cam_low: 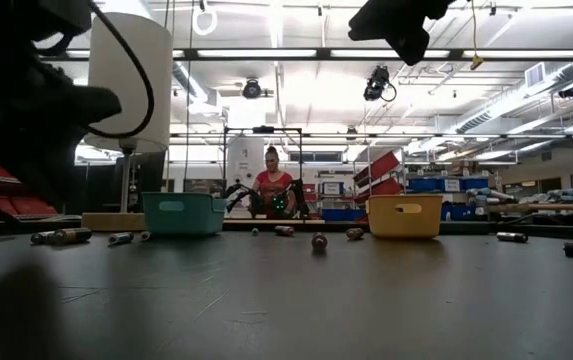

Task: Sort batteries
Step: Put the silver battery into the blue bin

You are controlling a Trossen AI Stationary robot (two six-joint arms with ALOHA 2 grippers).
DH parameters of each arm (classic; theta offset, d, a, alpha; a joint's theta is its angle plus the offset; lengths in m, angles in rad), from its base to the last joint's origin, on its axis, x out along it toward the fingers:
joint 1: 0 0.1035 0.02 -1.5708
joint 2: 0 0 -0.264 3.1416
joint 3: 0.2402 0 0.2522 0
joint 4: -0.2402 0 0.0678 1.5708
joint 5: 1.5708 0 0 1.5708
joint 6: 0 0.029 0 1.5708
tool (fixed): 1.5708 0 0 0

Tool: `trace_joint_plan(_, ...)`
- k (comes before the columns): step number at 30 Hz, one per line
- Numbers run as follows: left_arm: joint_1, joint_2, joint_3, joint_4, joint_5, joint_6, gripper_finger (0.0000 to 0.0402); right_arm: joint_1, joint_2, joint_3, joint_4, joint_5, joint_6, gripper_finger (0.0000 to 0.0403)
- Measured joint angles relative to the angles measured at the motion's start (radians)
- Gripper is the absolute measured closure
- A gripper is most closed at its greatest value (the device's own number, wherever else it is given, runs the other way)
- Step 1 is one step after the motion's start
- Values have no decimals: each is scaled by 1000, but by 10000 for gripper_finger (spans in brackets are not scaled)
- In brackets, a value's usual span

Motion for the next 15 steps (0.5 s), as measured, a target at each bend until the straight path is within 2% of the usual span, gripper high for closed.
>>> trace_joint_plan(4, 0, 48, 0, -4, -2, -36, 233, -34, 0, 0, 2, 0, -10, 337)
trace_joint_plan(7, 0, 101, 0, 28, -3, -54, 212, -61, 0, 0, 18, 0, -28, 342)
trace_joint_plan(15, 0, 208, 0, 88, -5, -107, 221, -104, 0, 0, 67, -39, -64, 355)
